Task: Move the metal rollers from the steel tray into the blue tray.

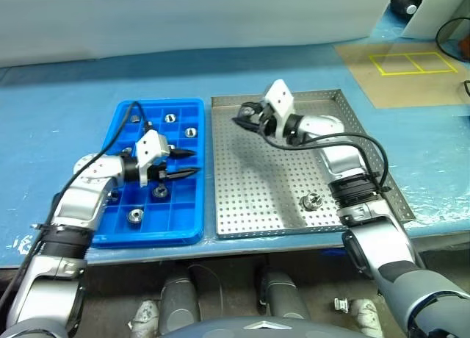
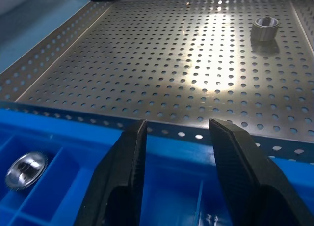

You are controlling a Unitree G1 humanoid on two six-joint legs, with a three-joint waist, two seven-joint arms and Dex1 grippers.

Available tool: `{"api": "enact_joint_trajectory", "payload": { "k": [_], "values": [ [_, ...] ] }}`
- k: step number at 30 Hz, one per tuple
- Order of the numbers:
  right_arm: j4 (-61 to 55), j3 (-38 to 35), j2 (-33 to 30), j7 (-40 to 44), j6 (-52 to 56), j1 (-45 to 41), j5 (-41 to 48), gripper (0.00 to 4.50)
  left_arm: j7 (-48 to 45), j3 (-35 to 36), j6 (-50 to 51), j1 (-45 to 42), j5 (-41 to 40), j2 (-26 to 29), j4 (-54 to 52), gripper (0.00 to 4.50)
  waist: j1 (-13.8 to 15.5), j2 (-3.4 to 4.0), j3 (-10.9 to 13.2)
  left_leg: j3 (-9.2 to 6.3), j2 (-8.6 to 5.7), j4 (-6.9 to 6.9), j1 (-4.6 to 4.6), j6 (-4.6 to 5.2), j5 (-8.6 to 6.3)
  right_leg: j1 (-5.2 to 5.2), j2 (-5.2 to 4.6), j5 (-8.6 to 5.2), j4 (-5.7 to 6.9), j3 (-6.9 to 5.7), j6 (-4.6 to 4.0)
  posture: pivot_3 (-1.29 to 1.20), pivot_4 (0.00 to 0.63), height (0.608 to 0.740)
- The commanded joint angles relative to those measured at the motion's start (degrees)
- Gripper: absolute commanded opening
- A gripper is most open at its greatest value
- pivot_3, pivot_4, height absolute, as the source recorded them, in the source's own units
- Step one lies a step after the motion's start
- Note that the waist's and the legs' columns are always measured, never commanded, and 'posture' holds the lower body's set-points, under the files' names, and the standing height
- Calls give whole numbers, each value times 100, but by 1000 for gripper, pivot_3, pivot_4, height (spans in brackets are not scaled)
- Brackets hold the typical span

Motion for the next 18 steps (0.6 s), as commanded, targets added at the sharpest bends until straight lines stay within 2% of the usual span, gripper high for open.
{"api": "enact_joint_trajectory", "payload": {
  "k": [1,5,9,11,14,18],
  "values": [
    [41,122,209,358,-99,-293,147,1819,248,701,293,416,-279,418,-702,2144,38,-3,1,-2,1,-1,0,-2,1,-2,0,0,0,0,0,53,150,740],
    [301,336,416,881,-225,-423,148,1819,446,1459,740,1059,-661,773,-1294,2144,157,-4,2,-14,1,-6,0,-12,7,-1,0,-1,7,-11,0,128,150,740],
    [624,657,599,1644,-389,-532,140,1819,489,2752,1500,2550,-1257,1031,-2501,2144,242,-14,5,-17,1,-21,-7,-12,5,-7,0,-4,-11,-16,-3,238,150,740],
    [749,760,657,1926,-442,-551,131,1819,599,3117,1669,2985,-1375,1042,-2811,2144,367,-13,6,-23,6,-44,-12,-17,8,-8,1,-10,-19,-34,-13,263,150,740],
    [1156,871,852,1983,-718,-598,-30,1819,853,3422,1867,3343,-1544,948,-3182,2144,580,-13,7,-36,11,-62,-10,-30,16,-4,1,-19,-16,-55,-26,325,150,740],
    [1793,851,1171,1815,-1086,-838,-166,1819,1130,3381,1942,3626,-1569,811,-3584,2144,724,-12,7,-42,8,-67,-10,-32,17,-3,-4,-21,-10,-59,-26,353,150,740]
  ]
}}
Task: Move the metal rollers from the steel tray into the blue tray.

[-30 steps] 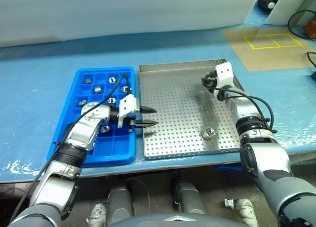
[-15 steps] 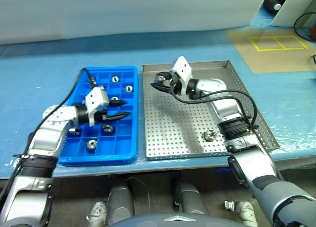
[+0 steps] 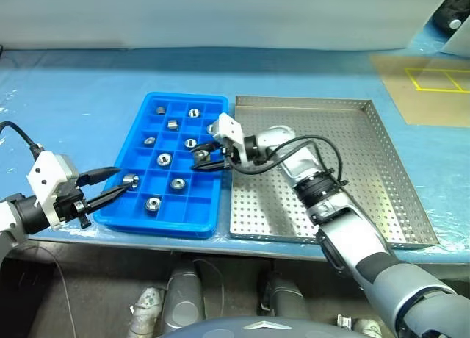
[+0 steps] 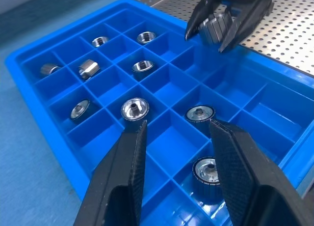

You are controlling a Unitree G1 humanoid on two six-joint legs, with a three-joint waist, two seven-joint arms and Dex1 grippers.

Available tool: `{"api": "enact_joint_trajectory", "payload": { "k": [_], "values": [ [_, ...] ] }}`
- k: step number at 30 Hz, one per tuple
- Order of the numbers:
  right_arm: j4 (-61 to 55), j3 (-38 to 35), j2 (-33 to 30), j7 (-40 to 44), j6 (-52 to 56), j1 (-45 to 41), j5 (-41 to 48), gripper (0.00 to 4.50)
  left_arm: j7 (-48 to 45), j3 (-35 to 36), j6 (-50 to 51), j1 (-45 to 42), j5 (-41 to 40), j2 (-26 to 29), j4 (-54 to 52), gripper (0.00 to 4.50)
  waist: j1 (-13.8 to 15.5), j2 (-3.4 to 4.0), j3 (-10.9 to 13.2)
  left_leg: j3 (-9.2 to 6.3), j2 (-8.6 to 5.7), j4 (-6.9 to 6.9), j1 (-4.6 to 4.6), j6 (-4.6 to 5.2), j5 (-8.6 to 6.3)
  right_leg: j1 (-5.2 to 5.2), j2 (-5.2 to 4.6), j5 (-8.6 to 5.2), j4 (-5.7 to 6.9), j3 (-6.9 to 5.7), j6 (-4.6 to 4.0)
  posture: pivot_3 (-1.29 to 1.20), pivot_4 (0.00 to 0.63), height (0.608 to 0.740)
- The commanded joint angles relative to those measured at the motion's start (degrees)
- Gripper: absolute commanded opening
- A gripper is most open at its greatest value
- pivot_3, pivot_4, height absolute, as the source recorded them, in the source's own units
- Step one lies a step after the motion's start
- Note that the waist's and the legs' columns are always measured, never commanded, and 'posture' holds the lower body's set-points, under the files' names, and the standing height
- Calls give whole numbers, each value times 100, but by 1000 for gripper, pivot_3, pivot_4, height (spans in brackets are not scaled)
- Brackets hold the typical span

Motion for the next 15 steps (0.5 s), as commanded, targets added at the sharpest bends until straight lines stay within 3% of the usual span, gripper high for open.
{"api": "enact_joint_trajectory", "payload": {
  "k": [1,7,15],
  "values": [
    [426,-95,196,-140,-474,-353,-99,1819,271,85,70,144,-119,-88,-465,2144,54,0,0,-3,0,0,0,0,0,1,-1,0,0,-1,1,357,150,740],
    [874,-168,155,-138,-847,-524,-244,1819,484,-191,134,90,-170,-144,-627,2144,136,-1,-1,-7,-1,-1,-2,-3,1,0,-3,-1,2,-5,2,338,150,740],
    [545,-238,-166,-56,-695,-300,-244,1819,399,-898,-12,-589,-11,-38,-149,2144,134,-2,-2,-8,0,0,-2,-17,11,-2,4,-3,6,-4,3,261,150,740]
  ]
}}
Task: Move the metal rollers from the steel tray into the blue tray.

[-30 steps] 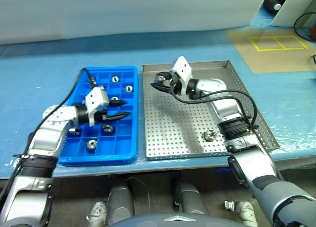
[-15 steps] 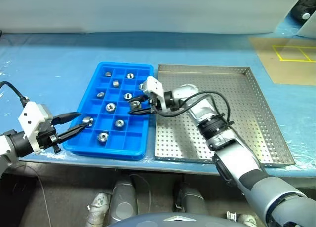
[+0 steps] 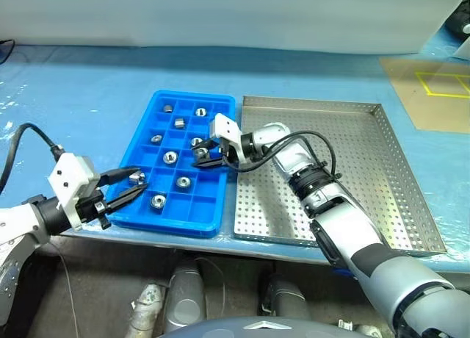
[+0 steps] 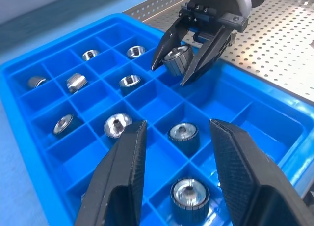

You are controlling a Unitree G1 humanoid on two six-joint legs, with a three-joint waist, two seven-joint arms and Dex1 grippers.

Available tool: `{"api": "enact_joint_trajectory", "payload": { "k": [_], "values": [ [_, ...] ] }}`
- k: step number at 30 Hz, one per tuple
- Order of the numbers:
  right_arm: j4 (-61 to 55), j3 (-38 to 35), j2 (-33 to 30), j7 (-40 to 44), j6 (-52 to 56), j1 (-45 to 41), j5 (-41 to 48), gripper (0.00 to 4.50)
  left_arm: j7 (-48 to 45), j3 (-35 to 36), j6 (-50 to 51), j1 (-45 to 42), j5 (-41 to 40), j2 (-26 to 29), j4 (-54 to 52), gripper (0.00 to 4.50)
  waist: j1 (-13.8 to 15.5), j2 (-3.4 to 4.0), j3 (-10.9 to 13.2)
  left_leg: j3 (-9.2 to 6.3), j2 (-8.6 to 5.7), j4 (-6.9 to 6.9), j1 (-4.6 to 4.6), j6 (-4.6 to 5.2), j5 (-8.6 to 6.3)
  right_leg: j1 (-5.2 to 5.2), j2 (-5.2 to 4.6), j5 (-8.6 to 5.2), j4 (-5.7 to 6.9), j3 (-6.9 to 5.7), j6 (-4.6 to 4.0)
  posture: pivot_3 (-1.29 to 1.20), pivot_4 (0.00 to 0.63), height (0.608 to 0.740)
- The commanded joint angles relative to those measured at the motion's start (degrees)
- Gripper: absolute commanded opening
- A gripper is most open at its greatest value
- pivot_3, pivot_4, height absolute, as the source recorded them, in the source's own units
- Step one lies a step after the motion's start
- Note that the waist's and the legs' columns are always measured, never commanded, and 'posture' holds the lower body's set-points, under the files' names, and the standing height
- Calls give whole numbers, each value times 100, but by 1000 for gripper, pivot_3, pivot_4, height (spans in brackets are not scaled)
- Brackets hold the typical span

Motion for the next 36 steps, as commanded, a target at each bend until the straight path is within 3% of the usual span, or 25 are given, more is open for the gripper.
{"api": "enact_joint_trajectory", "payload": {
  "k": [1,7,10,14,20,25,31,36],
  "values": [
    [-366,-174,-82,-22,45,78,80,1819,-75,-284,-142,-313,55,88,228,2144,-5,-1,0,0,0,0,1,-2,2,0,1,0,2,0,0,238,150,740],
    [-572,-213,-146,-103,177,267,126,1819,-170,-592,-220,-708,117,122,514,2144,-137,-2,-1,-1,0,7,3,-9,6,0,1,0,16,1,0,193,150,740],
    [-806,-237,-165,-43,304,409,207,2875,-239,-697,-279,-831,146,134,645,2144,-151,-3,-2,-2,1,10,3,-10,7,0,1,1,18,1,0,179,150,740],
    [-656,-299,-105,-672,277,332,-45,4159,-306,-776,-334,-931,165,127,755,2144,-201,-3,-2,-1,1,12,5,-13,9,0,2,1,20,2,-1,160,150,740],
    [-786,-616,-188,-1108,343,270,86,4159,-443,-1111,-477,-1330,253,65,1101,2144,-257,-3,-2,-1,0,17,8,-15,10,7,0,1,25,0,-1,78,150,740],
    [-1710,-962,-594,-1185,938,497,322,4159,-637,-1728,-715,-2045,403,-190,1684,2144,-310,-3,-2,-1,0,37,11,-26,17,16,0,3,32,2,0,-60,150,740],
    [-3717,-1231,-1687,-1095,2136,1483,560,4159,-1240,-2694,-1211,-3220,725,-846,2863,2144,-408,-5,-6,0,-3,55,22,-28,19,40,1,5,27,9,5,-230,150,740],
    [-5289,-1504,-2590,-1086,3159,2531,842,4159,-1729,-3245,-1570,-3922,926,-1437,3663,2144,-701,-4,-8,6,-8,68,33,-20,14,46,1,13,27,30,17,-371,150,740]
  ]
}}
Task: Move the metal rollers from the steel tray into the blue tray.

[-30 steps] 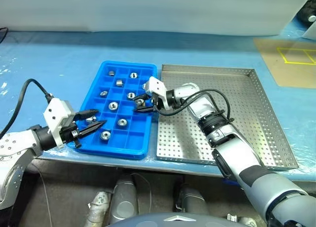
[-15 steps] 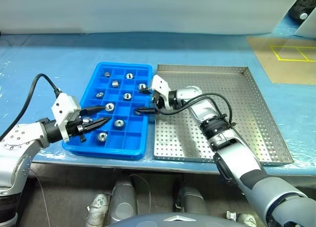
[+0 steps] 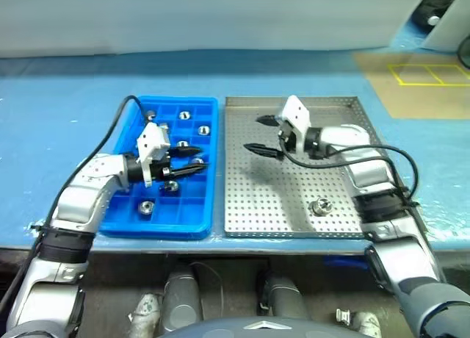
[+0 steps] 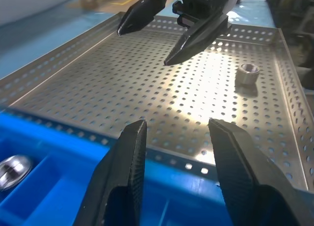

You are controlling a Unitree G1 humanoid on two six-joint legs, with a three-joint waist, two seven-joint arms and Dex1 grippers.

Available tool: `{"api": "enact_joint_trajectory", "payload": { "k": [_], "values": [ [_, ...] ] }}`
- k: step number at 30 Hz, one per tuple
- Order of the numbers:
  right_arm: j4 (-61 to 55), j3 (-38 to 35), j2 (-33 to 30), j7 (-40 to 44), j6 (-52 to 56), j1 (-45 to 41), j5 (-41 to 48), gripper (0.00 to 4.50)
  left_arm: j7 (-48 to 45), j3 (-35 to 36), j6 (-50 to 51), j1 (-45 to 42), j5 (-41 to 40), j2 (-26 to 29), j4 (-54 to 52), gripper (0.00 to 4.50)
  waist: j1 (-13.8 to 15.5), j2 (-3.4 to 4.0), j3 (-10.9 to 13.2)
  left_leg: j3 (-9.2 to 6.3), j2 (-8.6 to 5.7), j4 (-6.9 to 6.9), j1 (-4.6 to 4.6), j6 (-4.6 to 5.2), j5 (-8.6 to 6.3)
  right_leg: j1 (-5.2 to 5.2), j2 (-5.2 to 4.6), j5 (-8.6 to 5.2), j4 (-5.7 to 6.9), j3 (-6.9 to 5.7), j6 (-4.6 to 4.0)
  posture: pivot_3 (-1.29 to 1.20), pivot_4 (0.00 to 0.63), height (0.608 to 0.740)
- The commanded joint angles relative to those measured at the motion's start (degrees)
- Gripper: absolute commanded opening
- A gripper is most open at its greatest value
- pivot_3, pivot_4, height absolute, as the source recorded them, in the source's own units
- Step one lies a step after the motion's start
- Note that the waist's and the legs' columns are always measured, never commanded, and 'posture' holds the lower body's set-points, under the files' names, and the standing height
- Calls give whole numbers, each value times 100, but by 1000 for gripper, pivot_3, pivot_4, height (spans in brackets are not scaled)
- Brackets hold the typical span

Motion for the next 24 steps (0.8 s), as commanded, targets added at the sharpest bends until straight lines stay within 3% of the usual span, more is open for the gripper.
{"api": "enact_joint_trajectory", "payload": {
  "k": [1,4,10,16,24],
  "values": [
    [-1516,-436,-623,-6,819,764,368,4159,-449,-397,-401,-515,144,-406,534,2144,-97,3,-2,1,1,-1,2,1,-1,4,1,0,-2,2,0,-410,150,740],
    [-2376,-798,-1127,-134,1372,1538,544,4159,-742,-639,-612,-752,234,-769,958,2144,-220,4,-2,13,0,-1,23,16,-9,21,7,0,-11,22,0,-473,150,740],
    [-3275,-1591,-1487,-634,2161,2553,804,4159,-1049,-850,-888,-930,356,-1269,1466,2144,-533,8,-6,30,2,9,46,48,-29,28,16,5,-13,51,8,-570,150,740],
    [-3640,-1357,-1277,-1150,2264,2954,814,4159,-1191,-896,-1125,-1006,522,-1393,1658,2144,-679,9,-6,29,1,28,43,61,-36,30,16,8,-14,52,16,-578,150,740],
    [-2782,-956,-1173,-1428,1813,2906,634,4159,-1115,-802,-911,-733,447,-1230,1261,2144,-730,11,-7,29,-8,38,37,80,-49,41,10,9,-29,50,16,-522,150,740]
  ]
}}
